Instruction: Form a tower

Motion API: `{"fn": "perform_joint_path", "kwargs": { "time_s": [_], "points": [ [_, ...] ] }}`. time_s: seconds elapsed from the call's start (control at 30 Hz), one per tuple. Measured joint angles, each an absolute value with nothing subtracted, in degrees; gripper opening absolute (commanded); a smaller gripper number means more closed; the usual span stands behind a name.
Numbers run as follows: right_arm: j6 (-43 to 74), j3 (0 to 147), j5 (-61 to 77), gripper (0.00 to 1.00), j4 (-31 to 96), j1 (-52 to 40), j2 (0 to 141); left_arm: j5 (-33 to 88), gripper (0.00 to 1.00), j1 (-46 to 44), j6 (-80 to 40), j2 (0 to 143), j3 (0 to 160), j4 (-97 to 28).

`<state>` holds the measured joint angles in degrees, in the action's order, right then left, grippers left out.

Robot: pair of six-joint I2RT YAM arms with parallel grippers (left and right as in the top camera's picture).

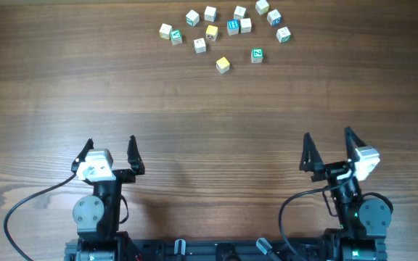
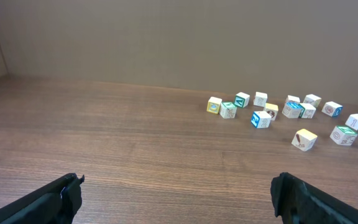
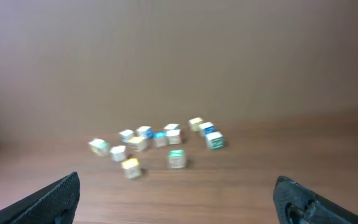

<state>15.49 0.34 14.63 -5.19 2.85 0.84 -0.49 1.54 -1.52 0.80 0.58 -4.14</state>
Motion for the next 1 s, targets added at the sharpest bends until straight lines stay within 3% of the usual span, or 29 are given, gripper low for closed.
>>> {"fn": "perform_joint_path", "kwargs": {
  "time_s": [0.23, 0.33, 0.57, 0.73, 1.0],
  "points": [
    [57.93, 0.34, 15.66, 1.0, -1.28, 2.85, 0.84, -0.49, 1.0, 1.54, -1.52, 0.8, 0.58, -4.16],
    [62.78, 0.34, 15.7, 1.0, -1.28, 2.85, 0.84, -0.49, 1.0, 1.54, -1.52, 0.8, 0.58, -4.16],
    [57.12, 0.75, 19.7, 0.99, -0.82, 2.85, 0.84, -0.49, 1.0, 1.54, -1.52, 0.8, 0.58, -4.16],
    [45.65, 12.95, 19.4, 0.99, 10.41, 2.85, 3.38, -0.49, 1.0, 1.54, -1.52, 0.8, 0.58, -4.16],
    [27.57, 45.54, 15.73, 0.94, 26.28, 2.85, 37.69, -0.47, 1.0, 1.54, -1.52, 0.82, 0.58, -4.16]
  ]
}}
